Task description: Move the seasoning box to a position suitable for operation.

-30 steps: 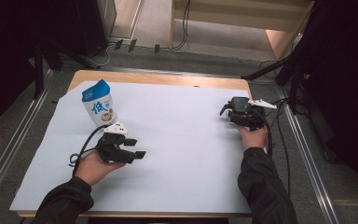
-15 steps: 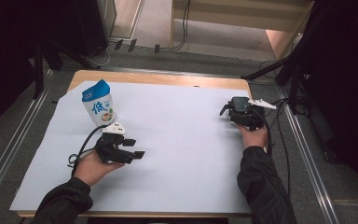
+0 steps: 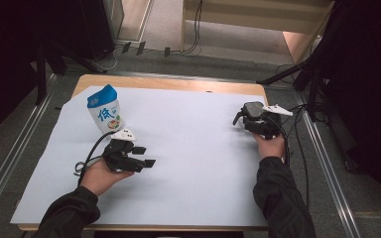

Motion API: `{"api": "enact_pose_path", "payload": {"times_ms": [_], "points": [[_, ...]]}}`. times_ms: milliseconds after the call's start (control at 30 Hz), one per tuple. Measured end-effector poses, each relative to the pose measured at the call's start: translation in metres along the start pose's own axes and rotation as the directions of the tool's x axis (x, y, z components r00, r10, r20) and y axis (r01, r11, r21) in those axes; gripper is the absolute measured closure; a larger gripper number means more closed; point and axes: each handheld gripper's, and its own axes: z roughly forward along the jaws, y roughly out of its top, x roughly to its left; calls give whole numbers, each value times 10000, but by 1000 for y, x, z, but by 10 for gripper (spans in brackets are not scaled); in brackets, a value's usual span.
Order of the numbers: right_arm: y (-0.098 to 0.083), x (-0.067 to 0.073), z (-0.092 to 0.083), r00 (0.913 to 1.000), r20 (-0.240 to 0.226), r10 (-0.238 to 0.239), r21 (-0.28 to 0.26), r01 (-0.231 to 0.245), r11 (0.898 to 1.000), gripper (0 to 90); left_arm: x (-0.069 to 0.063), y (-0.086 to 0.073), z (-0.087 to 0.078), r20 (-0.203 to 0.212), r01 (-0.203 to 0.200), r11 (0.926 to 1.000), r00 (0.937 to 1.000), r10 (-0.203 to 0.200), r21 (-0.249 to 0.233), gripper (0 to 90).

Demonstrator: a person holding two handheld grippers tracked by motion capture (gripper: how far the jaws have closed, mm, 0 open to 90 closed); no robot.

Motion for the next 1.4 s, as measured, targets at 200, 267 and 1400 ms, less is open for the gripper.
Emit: {"api": "enact_pose_path", "payload": {"times_ms": [200, 267, 1400], "points": [[5, 12, -10, 9991, -358, -241, -151, 236, 9996, 161, 0, 3, 1, 219, 92, 9999, 9997, -91, -40, 379], [6, 18, -14, 9980, -555, -315, -132, 308, 9994, 161, -1, 5, 2, 256, 19, 10000, 9997, -19, -5, 379], [-8, 118, -50, 9342, -3259, -1453, -399, 1399, 9894, 161, 13, 28, 19, 535, -191, 9997, 9984, 184, 127, 387]]}}
